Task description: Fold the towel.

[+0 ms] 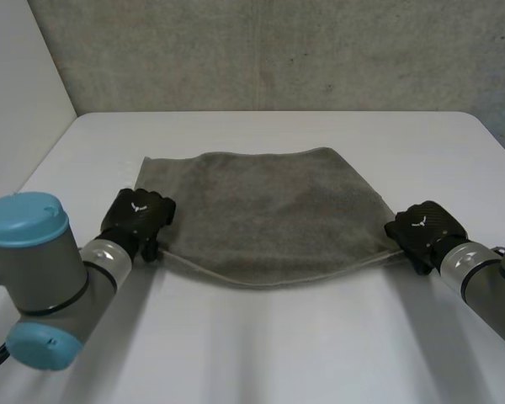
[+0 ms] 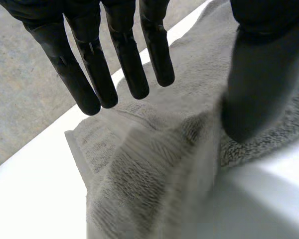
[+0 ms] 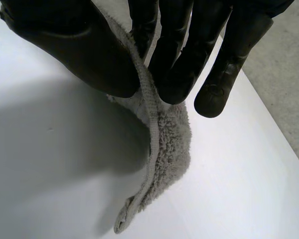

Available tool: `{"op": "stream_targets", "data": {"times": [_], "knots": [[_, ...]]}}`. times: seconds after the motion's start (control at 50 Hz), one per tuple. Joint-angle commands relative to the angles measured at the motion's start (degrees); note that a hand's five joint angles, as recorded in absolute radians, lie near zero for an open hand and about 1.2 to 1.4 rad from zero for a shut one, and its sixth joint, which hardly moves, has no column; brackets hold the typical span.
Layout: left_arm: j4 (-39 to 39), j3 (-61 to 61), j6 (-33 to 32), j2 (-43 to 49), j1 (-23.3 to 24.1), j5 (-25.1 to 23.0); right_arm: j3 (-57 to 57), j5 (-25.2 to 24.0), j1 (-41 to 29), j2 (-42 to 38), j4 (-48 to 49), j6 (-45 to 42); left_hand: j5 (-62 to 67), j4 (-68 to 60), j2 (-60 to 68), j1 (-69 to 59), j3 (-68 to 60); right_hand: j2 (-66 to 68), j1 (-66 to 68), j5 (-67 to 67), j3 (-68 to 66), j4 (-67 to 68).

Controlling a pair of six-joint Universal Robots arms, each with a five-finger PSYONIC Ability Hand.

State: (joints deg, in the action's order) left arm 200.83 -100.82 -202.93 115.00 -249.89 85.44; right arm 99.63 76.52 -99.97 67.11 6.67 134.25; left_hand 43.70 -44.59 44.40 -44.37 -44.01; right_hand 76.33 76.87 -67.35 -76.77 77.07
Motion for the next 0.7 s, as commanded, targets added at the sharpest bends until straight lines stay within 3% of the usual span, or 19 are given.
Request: {"op": "stream_targets", "data": {"times": [0.02,0.56,0.7], "knots": [[0.87,-5.08,-1.85,-2.76,-0.34,-1.5,0.39,-1.28,0.04,-0.05,-0.07,0.4,-19.26,10.15,-9.96,9.93,9.57,3.67,3.13,-2.65,-3.23,2.93],[2.2,-6.58,-8.18,0.67,0.37,-1.33,0.74,-2.87,0.13,-0.31,-0.07,0.49,-4.96,-4.14,4.33,-4.37,-4.73,3.67,3.13,-2.65,-3.23,2.93],[2.28,-5.79,-9.33,2.07,0.19,-0.98,0.3,-2.6,0.3,-0.14,-0.07,0.84,6.95,-16.06,16.25,-16.28,-16.64,3.67,3.13,-2.65,-3.23,2.93]]}}
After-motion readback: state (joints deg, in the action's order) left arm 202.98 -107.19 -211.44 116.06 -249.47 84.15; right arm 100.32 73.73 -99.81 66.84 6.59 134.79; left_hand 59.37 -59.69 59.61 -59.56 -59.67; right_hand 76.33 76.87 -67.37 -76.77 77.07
